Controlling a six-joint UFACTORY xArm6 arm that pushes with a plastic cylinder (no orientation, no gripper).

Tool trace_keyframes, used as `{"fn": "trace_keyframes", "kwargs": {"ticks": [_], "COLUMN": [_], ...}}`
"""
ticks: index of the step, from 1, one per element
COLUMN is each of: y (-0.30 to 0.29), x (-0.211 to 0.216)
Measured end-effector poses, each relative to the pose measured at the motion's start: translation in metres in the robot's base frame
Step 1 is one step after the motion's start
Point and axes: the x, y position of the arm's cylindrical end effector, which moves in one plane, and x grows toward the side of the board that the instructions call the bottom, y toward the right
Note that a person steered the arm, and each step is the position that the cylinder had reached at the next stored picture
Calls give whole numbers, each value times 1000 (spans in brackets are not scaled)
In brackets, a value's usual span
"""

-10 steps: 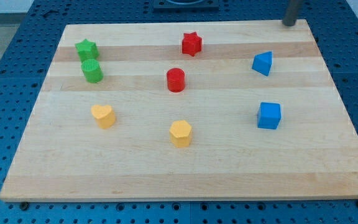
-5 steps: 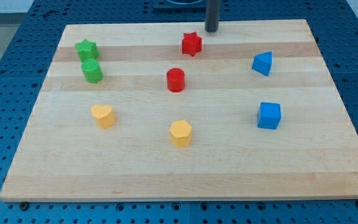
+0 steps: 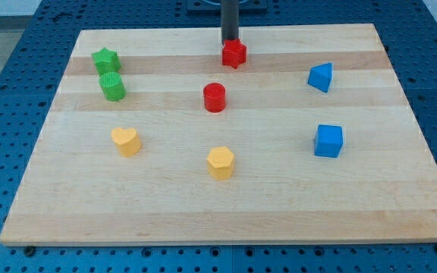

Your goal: Push the red star towards center

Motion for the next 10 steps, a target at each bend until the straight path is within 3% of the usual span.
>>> {"fn": "trace_keyframes", "kwargs": {"ticks": [6,10], "y": [3,3], "x": [39,98]}}
